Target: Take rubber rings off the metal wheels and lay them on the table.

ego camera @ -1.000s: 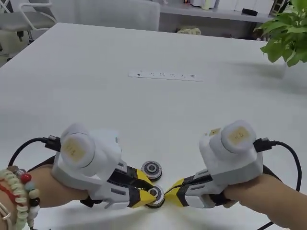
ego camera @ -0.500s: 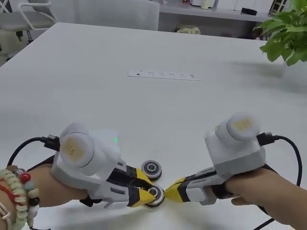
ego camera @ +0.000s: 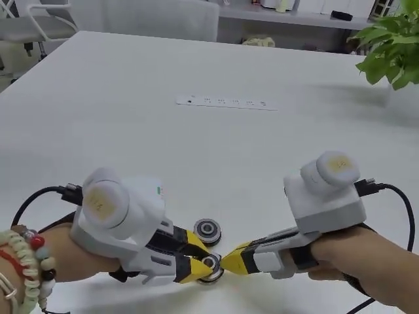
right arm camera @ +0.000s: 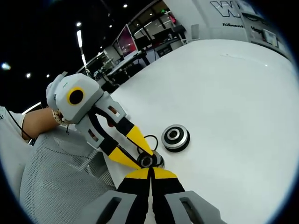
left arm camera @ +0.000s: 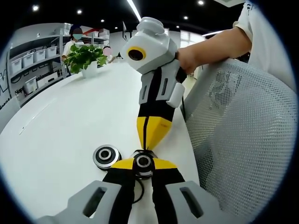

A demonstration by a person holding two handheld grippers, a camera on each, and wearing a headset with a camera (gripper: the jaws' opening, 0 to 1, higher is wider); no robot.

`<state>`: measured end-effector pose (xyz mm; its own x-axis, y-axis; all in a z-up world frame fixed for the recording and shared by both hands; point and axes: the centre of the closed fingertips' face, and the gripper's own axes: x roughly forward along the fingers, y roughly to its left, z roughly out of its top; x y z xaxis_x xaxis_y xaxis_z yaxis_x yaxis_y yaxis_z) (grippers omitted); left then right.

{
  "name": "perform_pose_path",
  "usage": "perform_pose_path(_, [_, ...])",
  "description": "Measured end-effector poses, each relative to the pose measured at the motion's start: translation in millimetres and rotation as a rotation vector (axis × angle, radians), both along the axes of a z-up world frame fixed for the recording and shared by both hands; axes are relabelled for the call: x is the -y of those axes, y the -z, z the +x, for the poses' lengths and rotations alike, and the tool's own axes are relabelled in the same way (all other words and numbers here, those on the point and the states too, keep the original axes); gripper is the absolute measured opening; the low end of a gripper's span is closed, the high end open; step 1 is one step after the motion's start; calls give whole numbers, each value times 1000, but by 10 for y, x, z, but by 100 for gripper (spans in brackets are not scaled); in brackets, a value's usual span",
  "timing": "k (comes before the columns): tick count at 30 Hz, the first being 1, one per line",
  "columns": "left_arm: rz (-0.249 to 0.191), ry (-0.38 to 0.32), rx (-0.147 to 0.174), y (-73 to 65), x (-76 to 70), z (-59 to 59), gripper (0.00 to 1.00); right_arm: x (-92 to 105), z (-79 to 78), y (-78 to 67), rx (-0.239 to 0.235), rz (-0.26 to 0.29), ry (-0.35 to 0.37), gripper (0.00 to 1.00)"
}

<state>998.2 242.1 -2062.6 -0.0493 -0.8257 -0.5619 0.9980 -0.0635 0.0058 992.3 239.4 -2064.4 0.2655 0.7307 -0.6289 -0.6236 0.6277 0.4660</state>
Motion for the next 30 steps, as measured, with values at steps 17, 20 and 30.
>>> perform_pose_path(17, [5,8,6,2,1,-19,8,-184,-3,-192,4,140,-11,0])
perform_pose_path(20, [1,3,5,1,3,-18,8,-74,-48,7,8,-5,-36,0])
perform_pose_path(30, [26,3,7,-11,15,-16,8,-27,24,-8,0,-1,13,0])
